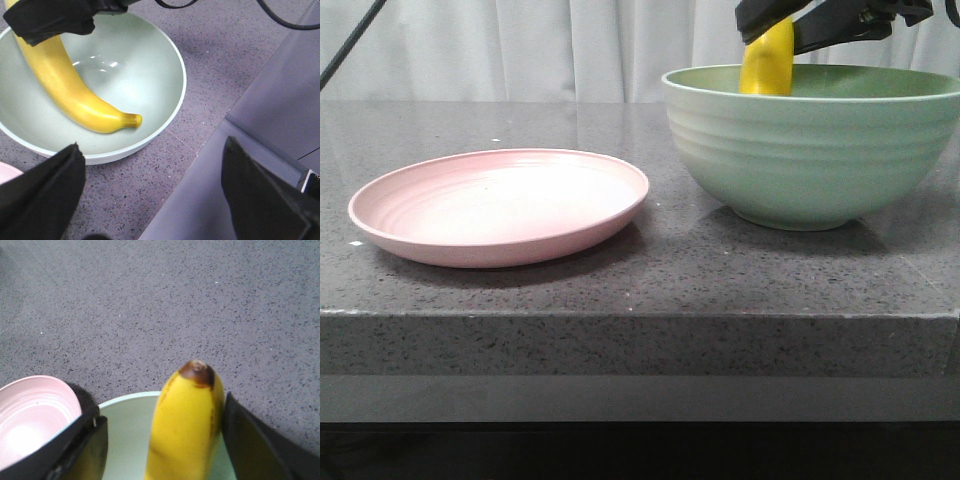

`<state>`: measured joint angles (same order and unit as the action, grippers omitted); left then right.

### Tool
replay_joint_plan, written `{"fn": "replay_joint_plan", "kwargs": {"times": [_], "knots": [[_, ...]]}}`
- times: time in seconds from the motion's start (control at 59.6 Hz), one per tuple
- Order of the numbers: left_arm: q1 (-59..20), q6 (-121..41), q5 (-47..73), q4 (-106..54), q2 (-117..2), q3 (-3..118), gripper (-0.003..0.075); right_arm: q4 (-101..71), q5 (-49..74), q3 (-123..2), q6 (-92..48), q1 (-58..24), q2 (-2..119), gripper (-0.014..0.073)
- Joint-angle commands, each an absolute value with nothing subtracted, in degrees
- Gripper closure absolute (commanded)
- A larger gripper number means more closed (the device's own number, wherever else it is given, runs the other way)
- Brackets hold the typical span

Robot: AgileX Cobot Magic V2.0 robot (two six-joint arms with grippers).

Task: Transfer banana from pink plate to green bowl

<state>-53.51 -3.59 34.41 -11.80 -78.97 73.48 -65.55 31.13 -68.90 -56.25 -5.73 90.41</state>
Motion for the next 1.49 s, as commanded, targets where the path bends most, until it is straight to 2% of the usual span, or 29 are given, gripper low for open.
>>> {"fn": "replay_joint_plan", "kwargs": {"times": [0.0, 0.151, 0.235, 0.319, 0.47, 0.654, 0.839, 1.107, 1.275, 1.477], "knots": [[-53.94, -3.62, 30.59, -12.74, -77.33, 75.5, 0.0165, -66.56, 30.82, -70.95, -56.99, -5.38, 86.06, 0.0081], [-53.57, -3.62, 30.59, -12.2, -77.33, 75.5, 0.0168, -62.71, 35.11, -70.74, -56.89, -5.38, 80.38, 0.0089], [-52.94, -3.62, 30.59, -12.16, -77.33, 75.5, 0.0199, -62.71, 39.2, -70.54, -56.89, -5.38, 77.85, 0.012], [-52.54, -3.62, 30.59, -12.07, -77.33, 75.5, 0.0272, -62.71, 40.36, -69.64, -56.89, -5.38, 75.37, 0.0263], [-52.21, -3.62, 30.59, -11.93, -77.33, 75.5, 0.0471, -62.44, 40.69, -67.41, -56.89, -5.38, 71.43, 0.0671], [-50.42, -3.62, 29.38, -9.96, -76.61, 75.5, 0.0741, -59.45, 42.05, -67.35, -56.45, -5.38, 67.51, 0.0654], [-44.81, -2.94, 24.59, -9.0, -70.76, 73.37, 0.0741, -54.77, 39.14, -65.25, -50.25, -5.89, 58.41, 0.0654], [-33.91, 3.59, 19.0, -0.86, -54.14, 58.72, 0.0741, -54.57, 23.45, -47.31, -50.99, -9.25, 39.34, 0.0654], [-27.53, 3.57, 19.0, -0.65, -41.53, 47.94, 0.0741, -54.69, 22.94, -35.98, -50.98, -9.4, 27.51, 0.0654], [-25.65, 3.57, 19.0, -0.65, -27.53, 37.53, 0.0741, -55.2, 22.88, -27.24, -50.98, -9.4, 15.4, 0.0653]]}}
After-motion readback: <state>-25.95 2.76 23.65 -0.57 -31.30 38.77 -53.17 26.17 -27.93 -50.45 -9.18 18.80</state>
